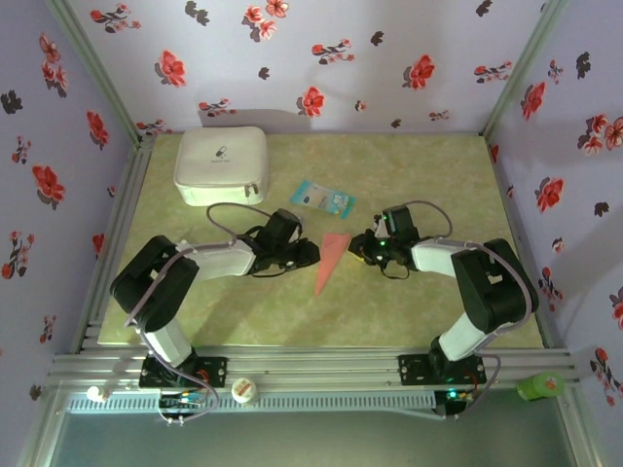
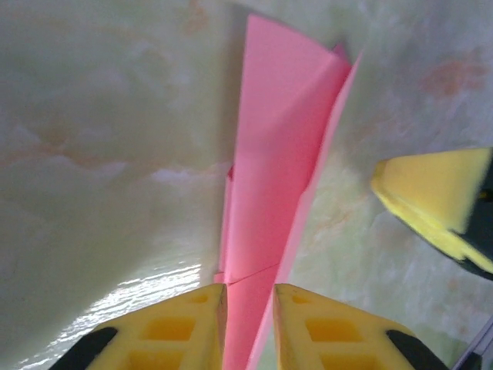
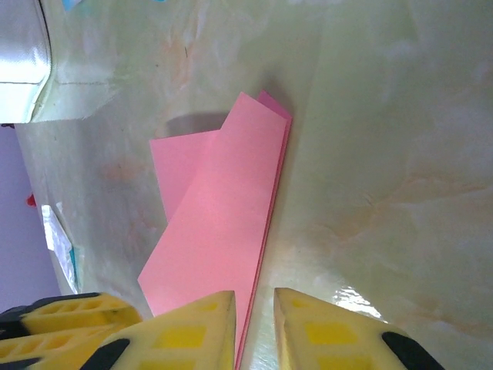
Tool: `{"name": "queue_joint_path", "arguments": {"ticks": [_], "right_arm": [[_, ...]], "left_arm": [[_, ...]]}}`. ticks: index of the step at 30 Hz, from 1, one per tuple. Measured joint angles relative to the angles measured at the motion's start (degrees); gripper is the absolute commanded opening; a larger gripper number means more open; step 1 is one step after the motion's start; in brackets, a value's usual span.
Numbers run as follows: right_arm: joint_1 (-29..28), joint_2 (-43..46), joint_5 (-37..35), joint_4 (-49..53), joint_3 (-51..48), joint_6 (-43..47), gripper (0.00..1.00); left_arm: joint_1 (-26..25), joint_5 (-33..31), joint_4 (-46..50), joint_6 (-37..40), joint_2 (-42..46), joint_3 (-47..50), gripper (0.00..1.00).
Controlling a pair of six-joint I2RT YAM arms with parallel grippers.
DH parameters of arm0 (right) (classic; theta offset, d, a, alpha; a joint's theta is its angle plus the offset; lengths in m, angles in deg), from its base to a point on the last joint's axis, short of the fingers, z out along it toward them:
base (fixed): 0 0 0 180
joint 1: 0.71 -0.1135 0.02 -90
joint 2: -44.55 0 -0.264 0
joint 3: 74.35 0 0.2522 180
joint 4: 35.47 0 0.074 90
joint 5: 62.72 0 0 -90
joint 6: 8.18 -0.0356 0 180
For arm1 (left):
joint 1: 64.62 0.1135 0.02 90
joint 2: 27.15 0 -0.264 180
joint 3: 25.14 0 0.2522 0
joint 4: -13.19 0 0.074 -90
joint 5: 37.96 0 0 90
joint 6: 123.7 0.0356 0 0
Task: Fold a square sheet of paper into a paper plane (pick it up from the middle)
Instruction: Fold the wing for the fifth time at the center of the table.
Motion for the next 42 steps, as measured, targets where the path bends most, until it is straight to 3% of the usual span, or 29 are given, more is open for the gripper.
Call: {"name": "queue_joint_path", "arguments": {"ticks": [42], "right_arm": [[-2.2,-1.3,-1.9,1.7,2.5,-0.4,0.21]], "left_arm": [[-1.9,5.8,3.0,3.2,-5.0,-3.7,0.27]]}}
